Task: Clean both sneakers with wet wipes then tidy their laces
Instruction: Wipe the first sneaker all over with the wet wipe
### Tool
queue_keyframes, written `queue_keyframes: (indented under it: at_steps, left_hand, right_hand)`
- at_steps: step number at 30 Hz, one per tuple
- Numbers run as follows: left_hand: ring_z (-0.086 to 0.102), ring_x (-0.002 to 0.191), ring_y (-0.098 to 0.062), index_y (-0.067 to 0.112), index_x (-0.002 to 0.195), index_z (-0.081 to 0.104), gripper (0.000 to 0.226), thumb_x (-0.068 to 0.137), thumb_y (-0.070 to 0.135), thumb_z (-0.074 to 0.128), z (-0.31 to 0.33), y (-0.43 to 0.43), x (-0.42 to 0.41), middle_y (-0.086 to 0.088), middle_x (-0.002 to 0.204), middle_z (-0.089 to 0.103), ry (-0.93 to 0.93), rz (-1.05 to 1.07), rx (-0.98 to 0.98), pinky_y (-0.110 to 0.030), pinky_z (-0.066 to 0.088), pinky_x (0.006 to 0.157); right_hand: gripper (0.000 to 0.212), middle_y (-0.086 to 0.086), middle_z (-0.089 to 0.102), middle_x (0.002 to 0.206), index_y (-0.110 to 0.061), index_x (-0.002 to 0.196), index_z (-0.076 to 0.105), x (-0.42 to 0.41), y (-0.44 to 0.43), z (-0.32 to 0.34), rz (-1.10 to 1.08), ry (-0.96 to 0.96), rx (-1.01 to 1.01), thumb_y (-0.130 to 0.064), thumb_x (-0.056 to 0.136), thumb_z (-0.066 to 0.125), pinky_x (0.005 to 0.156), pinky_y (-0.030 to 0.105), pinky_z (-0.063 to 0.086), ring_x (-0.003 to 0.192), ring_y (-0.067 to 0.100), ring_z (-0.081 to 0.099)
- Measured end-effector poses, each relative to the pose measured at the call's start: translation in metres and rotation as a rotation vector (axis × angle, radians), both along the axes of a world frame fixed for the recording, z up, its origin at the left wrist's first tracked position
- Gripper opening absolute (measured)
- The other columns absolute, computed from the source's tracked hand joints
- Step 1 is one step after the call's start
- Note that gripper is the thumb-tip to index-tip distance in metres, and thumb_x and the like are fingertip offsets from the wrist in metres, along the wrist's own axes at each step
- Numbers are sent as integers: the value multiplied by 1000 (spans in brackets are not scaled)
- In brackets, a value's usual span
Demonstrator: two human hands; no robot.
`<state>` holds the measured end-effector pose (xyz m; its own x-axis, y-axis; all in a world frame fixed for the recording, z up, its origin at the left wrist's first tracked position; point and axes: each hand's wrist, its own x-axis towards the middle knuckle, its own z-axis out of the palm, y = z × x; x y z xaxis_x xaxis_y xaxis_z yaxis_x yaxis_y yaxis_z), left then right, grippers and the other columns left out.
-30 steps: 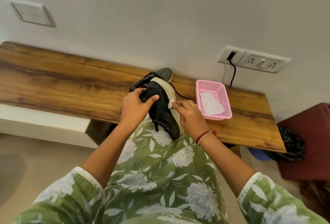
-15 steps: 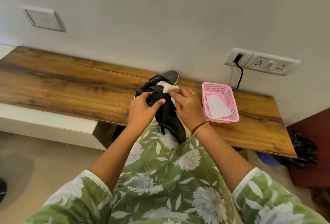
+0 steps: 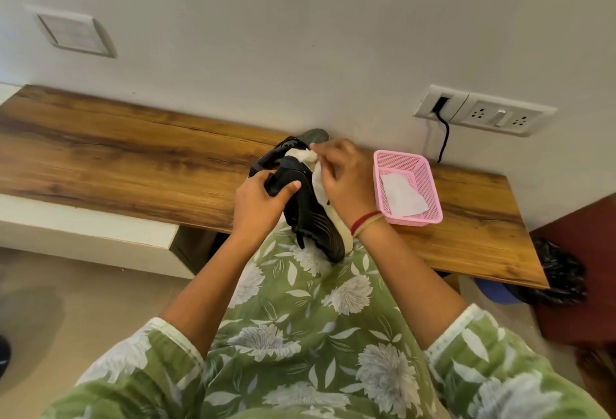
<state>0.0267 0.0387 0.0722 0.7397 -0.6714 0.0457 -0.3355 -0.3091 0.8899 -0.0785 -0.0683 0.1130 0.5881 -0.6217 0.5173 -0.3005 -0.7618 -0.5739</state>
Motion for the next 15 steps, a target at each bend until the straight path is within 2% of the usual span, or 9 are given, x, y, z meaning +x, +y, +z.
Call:
queue_keyframes:
  at_steps: [2,6,7,9,12,15]
  left_hand:
    - [64,77,-10,18,97,67,28,81,41,69,-1,1,0,4,83,68,-2,-1,-2,-19,45,62]
    - [64,75,-10,16,95,68,27,82,41,68,-4,5,0,3,79,67,1,-2,-13,-22,46,62]
    - [63,75,-10,16,95,68,28,82,41,68,-4,5,0,3,80,67,0,-3,-15,-22,47,62]
    - [63,76,-8,16,98,68,28,82,40,69,-3,4,-1,3,82,68,2,-3,-13,-20,47,62]
    - [64,79,-9,16,98,68,29,81,40,70,-4,3,1,4,84,68,9,-7,-8,-22,49,65]
    - [65,84,-11,16,101,69,33,80,42,71,-8,3,3,2,89,69,36,6,-14,-33,55,75]
  right_hand:
    - [27,9,64,98,-7,103,70,3,4,-11,45,95,-78,1,83,56,80,33,49,91,24,58]
    - [29,9,61,112,-8,110,66,0,14,-32,19,175,-194,-22,89,53,88,28,43,102,25,56]
    - [29,9,61,113,-8,111,66,1,14,-32,8,168,-192,-21,89,54,88,29,43,102,26,56]
    - [26,11,62,111,-7,110,68,1,13,-32,-4,115,-153,-6,86,57,87,26,42,101,23,54]
    - [41,14,62,109,-4,111,67,-7,8,-35,5,92,-156,14,76,55,90,17,37,100,20,52]
    - [37,16,64,105,-1,109,67,-22,9,-45,16,129,-221,12,78,53,83,29,48,93,31,58]
